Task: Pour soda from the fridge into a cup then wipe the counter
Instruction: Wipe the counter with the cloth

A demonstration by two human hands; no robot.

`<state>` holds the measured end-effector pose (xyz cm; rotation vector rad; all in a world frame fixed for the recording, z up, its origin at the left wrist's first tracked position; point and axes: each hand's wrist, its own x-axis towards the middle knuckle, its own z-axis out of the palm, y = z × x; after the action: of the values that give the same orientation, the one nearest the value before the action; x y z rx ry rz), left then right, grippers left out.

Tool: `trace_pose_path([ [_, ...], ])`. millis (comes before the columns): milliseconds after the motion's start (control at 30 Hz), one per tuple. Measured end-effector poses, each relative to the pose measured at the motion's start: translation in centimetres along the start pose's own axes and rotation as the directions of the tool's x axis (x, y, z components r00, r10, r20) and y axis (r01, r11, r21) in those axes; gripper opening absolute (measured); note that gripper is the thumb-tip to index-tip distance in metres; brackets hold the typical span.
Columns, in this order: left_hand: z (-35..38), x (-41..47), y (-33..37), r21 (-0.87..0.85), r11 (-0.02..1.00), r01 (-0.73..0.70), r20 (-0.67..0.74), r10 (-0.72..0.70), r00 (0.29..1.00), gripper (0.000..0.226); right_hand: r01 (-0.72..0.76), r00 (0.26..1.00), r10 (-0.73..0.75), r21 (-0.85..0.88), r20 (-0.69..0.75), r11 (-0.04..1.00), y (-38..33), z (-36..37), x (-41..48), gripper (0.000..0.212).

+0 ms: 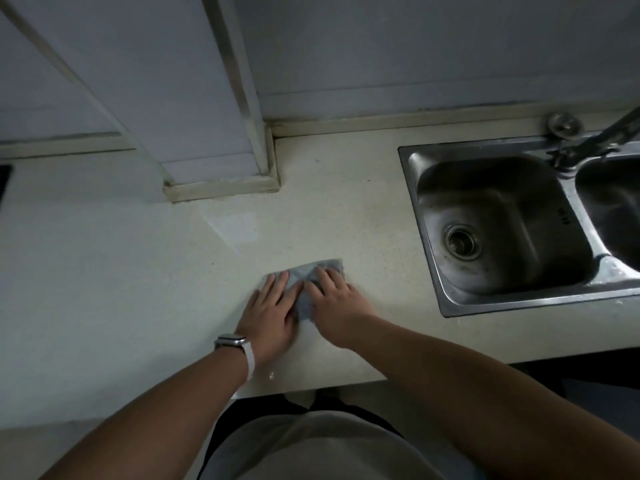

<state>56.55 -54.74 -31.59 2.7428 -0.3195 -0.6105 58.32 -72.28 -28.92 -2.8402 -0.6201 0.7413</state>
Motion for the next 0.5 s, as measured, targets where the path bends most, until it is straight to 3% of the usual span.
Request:
trace_pose_path([
  [500,1.0,-3.1,0.8,0.041,0.999,-0.027,-0.089,0.031,0.996,0.063,0.126,0.992,-0.124,0.066,-0.031,0.990,2.2,1.4,-2.7,0.060],
])
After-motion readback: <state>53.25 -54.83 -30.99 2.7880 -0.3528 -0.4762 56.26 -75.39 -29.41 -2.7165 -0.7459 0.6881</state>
